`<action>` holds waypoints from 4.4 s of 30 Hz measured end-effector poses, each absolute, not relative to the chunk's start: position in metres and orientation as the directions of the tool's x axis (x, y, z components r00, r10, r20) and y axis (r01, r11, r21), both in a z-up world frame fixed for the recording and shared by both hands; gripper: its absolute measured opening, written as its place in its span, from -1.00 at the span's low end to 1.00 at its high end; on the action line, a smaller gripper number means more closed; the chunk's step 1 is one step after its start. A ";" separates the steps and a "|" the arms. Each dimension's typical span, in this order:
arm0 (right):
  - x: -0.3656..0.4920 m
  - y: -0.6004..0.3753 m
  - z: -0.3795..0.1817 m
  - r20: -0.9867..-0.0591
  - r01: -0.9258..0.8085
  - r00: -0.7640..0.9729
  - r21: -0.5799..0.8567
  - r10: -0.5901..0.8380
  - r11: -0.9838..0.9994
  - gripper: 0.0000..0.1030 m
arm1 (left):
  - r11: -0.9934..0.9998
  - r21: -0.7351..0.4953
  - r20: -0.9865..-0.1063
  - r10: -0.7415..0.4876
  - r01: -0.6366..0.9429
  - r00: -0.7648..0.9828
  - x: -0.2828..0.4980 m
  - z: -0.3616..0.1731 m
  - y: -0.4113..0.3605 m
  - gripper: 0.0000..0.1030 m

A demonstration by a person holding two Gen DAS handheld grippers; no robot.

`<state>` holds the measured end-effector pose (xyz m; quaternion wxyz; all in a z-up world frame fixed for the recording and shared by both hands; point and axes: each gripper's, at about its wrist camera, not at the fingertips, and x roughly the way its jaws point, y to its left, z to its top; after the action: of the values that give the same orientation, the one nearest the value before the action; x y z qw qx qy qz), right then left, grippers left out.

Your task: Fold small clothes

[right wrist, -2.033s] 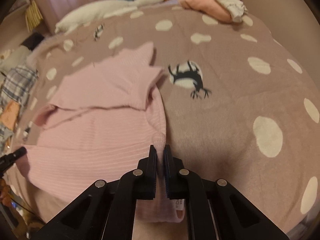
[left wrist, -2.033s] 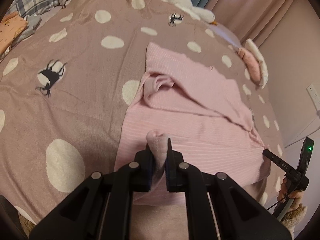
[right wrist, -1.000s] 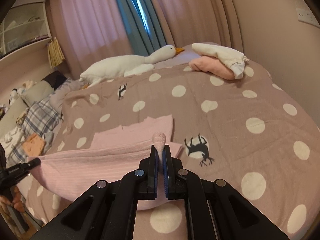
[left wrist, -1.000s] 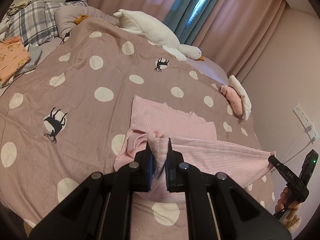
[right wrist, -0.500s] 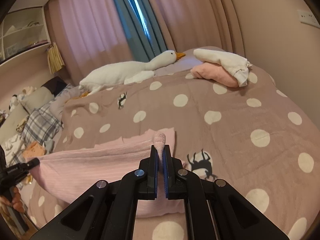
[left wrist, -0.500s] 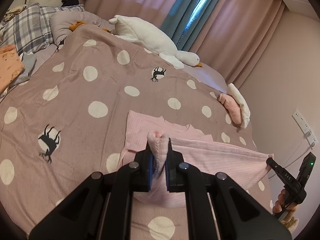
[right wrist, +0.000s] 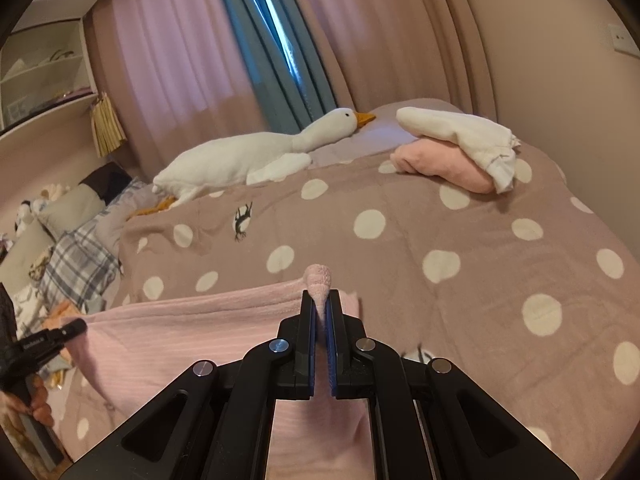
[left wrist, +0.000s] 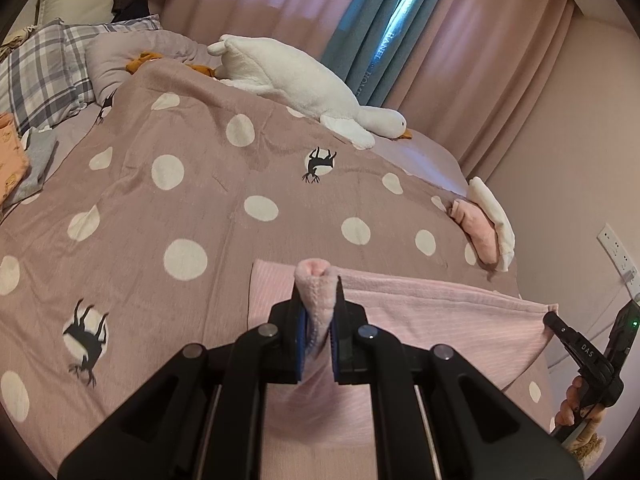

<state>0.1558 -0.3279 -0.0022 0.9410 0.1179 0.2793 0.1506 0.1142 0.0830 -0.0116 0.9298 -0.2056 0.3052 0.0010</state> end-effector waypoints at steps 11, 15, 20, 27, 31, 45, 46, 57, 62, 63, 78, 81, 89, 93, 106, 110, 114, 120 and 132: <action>0.214 -0.313 -0.008 -0.514 -0.205 0.781 0.324 0.354 0.924 -0.89 | 0.907 -0.382 -0.619 -0.110 -0.176 0.778 0.180 -0.029 0.099 -0.83; 0.235 -0.307 -0.015 -0.539 -0.199 0.765 0.323 0.353 0.925 -0.89 | 0.886 -0.415 -0.635 -0.120 -0.205 0.763 0.199 -0.041 0.105 -0.83; 0.261 -0.299 -0.033 -0.585 -0.179 0.735 0.319 0.342 0.931 -0.89 | 0.891 -0.384 -0.690 -0.103 -0.242 0.717 0.231 -0.064 0.110 -0.83; 0.297 -0.290 -0.062 -0.650 -0.141 0.689 0.315 0.321 0.939 -0.89 | 0.901 -0.344 -0.745 -0.090 -0.265 0.661 0.265 -0.093 0.114 -0.83; 0.312 -0.285 -0.081 -0.695 -0.115 0.656 0.292 0.294 0.949 -0.89 | 0.905 -0.319 -0.780 -0.083 -0.281 0.620 0.282 -0.114 0.119 -0.82; 0.343 -0.285 -0.140 -0.817 -0.003 0.542 0.230 0.195 0.973 -0.89 | 0.910 -0.195 -0.860 0.021 -0.365 0.510 0.303 -0.161 0.128 -0.07; 0.342 -0.286 -0.141 -0.821 0.010 0.545 0.211 0.172 0.977 -0.89 | 0.908 -0.185 -0.859 0.036 -0.376 0.511 0.301 -0.159 0.130 0.13; 0.298 -0.318 -0.125 -0.812 0.064 0.564 0.224 0.150 0.973 -0.04 | 0.893 -0.199 -0.823 0.071 -0.403 0.563 0.230 -0.132 0.139 0.62; 0.255 -0.333 -0.110 -0.778 0.049 0.589 0.305 0.219 0.951 0.42 | 0.876 -0.225 -0.802 0.083 -0.427 0.592 0.191 -0.117 0.136 0.75; 0.250 -0.334 -0.108 -0.774 0.049 0.592 0.312 0.224 0.949 0.46 | 0.869 -0.241 -0.797 0.078 -0.433 0.599 0.181 -0.114 0.135 0.77; 0.149 -0.342 -0.135 -0.795 0.072 0.564 0.317 0.223 0.946 0.49 | 0.803 -0.389 -0.790 -0.039 -0.452 0.611 0.085 -0.137 0.093 0.80; 0.137 -0.339 -0.146 -0.808 0.080 0.545 0.318 0.226 0.945 0.49 | 0.792 -0.420 -0.793 -0.082 -0.443 0.604 0.081 -0.149 0.086 0.79; 0.138 -0.333 -0.162 -0.799 0.096 0.524 0.400 0.295 0.912 0.49 | 0.744 -0.501 -0.765 -0.142 -0.443 0.628 0.091 -0.167 0.091 0.77; 0.148 -0.328 -0.167 -0.781 0.099 0.535 0.435 0.321 0.895 0.49 | 0.742 -0.507 -0.770 -0.159 -0.439 0.618 0.103 -0.177 0.095 0.77; 0.186 -0.316 -0.175 -0.704 0.078 0.548 0.580 0.452 0.811 0.46 | 0.695 -0.575 -0.724 -0.185 -0.432 0.665 0.140 -0.182 0.111 0.42; 0.194 -0.313 -0.177 -0.711 0.106 0.555 0.575 0.431 0.811 -0.05 | 0.674 -0.589 -0.722 -0.189 -0.446 0.666 0.146 -0.189 0.112 -0.37; 0.197 -0.315 -0.177 -0.725 0.126 0.549 0.564 0.416 0.816 -0.52 | 0.680 -0.577 -0.723 -0.168 -0.453 0.670 0.145 -0.186 0.110 -0.57; 0.182 -0.313 -0.152 -0.696 0.068 0.599 0.536 0.395 0.841 -0.62 | 0.759 -0.489 -0.743 -0.103 -0.430 0.662 0.136 -0.169 0.095 -0.69; 0.116 -0.330 -0.113 -0.691 -0.025 0.609 0.475 0.390 0.880 -0.63 | 0.762 -0.518 -0.735 -0.165 -0.388 0.658 0.040 -0.144 0.072 -0.70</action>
<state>0.1159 -0.3303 -0.1129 0.8708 0.2145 0.4260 0.1193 0.0398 0.0720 -0.1441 0.8451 -0.3387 0.4083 0.0662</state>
